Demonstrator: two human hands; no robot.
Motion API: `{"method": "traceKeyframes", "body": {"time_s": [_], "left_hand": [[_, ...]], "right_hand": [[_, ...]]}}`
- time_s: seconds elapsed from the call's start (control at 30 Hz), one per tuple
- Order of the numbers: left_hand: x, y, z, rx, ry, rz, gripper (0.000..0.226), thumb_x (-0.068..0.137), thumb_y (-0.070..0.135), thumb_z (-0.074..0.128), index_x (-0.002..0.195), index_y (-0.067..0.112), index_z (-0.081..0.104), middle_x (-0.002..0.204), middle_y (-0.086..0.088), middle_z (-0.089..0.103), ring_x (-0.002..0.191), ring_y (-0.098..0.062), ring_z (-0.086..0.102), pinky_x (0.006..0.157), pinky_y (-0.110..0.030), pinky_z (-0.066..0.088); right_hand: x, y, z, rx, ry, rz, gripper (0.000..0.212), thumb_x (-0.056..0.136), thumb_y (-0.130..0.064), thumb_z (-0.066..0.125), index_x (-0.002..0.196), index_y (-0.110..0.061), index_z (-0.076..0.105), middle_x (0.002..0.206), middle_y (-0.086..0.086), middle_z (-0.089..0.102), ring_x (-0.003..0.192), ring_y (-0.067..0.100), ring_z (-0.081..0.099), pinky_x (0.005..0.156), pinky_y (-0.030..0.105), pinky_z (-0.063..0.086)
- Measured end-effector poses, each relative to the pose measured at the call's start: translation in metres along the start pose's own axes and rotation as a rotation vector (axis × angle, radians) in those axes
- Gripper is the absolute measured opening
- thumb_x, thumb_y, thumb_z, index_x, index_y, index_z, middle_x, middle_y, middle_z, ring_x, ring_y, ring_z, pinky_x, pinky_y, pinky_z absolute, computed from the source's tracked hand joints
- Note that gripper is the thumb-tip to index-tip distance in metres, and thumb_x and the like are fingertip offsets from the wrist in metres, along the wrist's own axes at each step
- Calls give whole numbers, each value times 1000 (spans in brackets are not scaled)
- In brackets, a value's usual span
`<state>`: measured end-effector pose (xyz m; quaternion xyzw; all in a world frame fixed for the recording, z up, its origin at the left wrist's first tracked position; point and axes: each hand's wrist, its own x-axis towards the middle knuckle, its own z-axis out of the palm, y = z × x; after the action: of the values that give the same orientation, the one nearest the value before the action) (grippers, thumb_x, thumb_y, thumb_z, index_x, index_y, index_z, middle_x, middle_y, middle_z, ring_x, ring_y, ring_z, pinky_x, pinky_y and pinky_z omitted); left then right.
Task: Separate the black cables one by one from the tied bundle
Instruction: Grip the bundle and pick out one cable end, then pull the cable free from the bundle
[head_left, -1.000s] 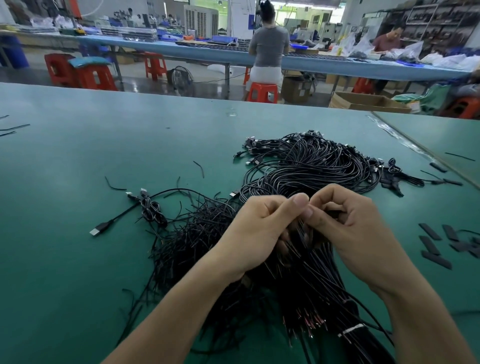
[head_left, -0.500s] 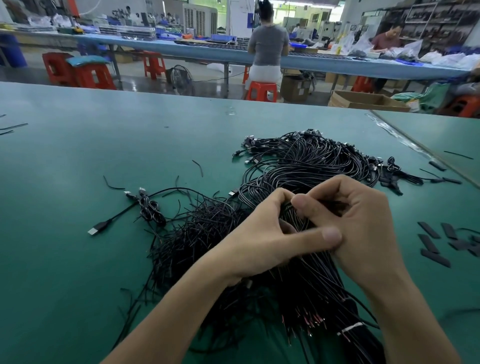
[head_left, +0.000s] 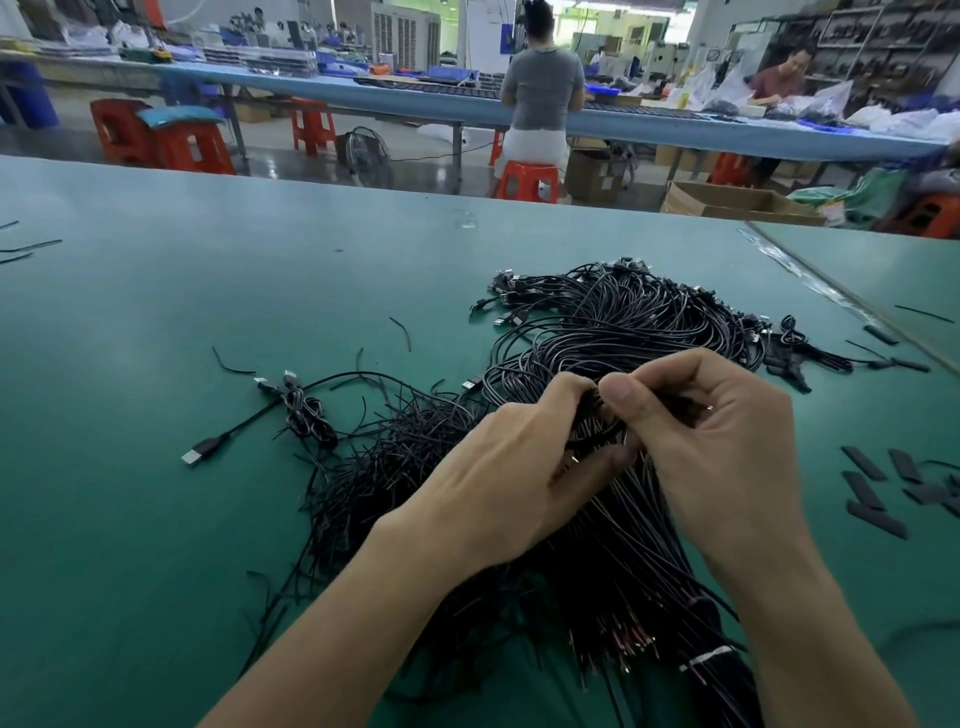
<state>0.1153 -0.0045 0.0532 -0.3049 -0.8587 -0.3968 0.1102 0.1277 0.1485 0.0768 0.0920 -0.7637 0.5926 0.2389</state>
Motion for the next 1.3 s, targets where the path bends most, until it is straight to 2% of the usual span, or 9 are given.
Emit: {"method": "traceKeyframes", "body": {"time_s": [0.1, 0.2, 0.33, 0.43, 0.57, 0.7, 0.83, 1.1, 1.3], "left_hand": [[1, 0, -2, 146, 90, 72, 46, 97, 49, 52, 129, 16, 47, 69, 17, 49, 58, -4, 42, 56, -14, 38], [3, -8, -5, 173, 110, 88, 28, 102, 37, 50, 99, 10, 58, 72, 9, 55, 57, -17, 49, 57, -38, 46], [3, -18, -3, 39, 117, -49, 43, 105, 46, 40, 73, 19, 50, 53, 7, 46, 45, -12, 41, 45, -29, 34], [4, -26, -5, -96, 229, -245, 51, 103, 51, 39, 60, 23, 38, 44, 14, 41, 39, -6, 30, 41, -18, 24], [9, -35, -13, -368, 299, -402, 53, 90, 69, 39, 61, 26, 28, 53, 11, 29, 46, -11, 22, 48, -31, 19], [7, -34, -12, -526, 298, -452, 51, 100, 60, 38, 61, 28, 25, 54, 7, 24, 47, -13, 17, 41, -24, 16], [8, -32, -11, -644, 310, -464, 50, 103, 52, 38, 61, 28, 26, 53, 7, 22, 45, -12, 15, 38, -20, 15], [7, -29, -13, -746, 291, -442, 54, 90, 67, 37, 52, 30, 27, 50, 9, 21, 43, -11, 12, 39, -18, 13], [8, -27, -15, -698, 325, -411, 53, 91, 70, 37, 61, 28, 25, 52, 8, 21, 46, -11, 13, 38, -19, 16]], "right_hand": [[0, -4, 0, 51, 17, -23, 14, 81, -18, 80, 74, -22, 68, 65, -8, 71, 55, 1, 62, 54, 14, 49], [-1, -6, 5, 71, 23, -31, 12, 80, -23, 80, 74, -21, 70, 65, -4, 71, 52, 3, 61, 53, 15, 49], [-3, 0, 12, 115, -35, 131, 27, 87, -52, 64, 92, -27, 70, 75, -4, 74, 57, 5, 60, 53, 16, 45], [-6, 12, 17, -160, -141, 206, 39, 94, -61, 48, 91, -28, 69, 77, -8, 70, 59, 7, 61, 54, 24, 45], [-20, 25, 32, -645, -450, 155, 14, 93, -41, 65, 94, -28, 71, 87, -15, 66, 81, 2, 63, 73, 24, 53], [-34, 27, 45, -937, -467, 100, 24, 96, -47, 57, 99, -26, 68, 103, -8, 55, 100, 14, 54, 73, 25, 44], [-36, 26, 46, -941, -478, 106, 22, 98, -41, 55, 102, -24, 67, 108, -5, 57, 104, 17, 53, 79, 27, 47], [-34, 24, 43, -890, -430, 160, 17, 97, -29, 49, 90, -23, 64, 99, -9, 60, 96, 15, 56, 76, 27, 46], [-39, 22, 53, -871, -431, 43, 20, 99, -43, 48, 105, -27, 56, 101, -8, 49, 99, 16, 50, 81, 29, 44]]}}
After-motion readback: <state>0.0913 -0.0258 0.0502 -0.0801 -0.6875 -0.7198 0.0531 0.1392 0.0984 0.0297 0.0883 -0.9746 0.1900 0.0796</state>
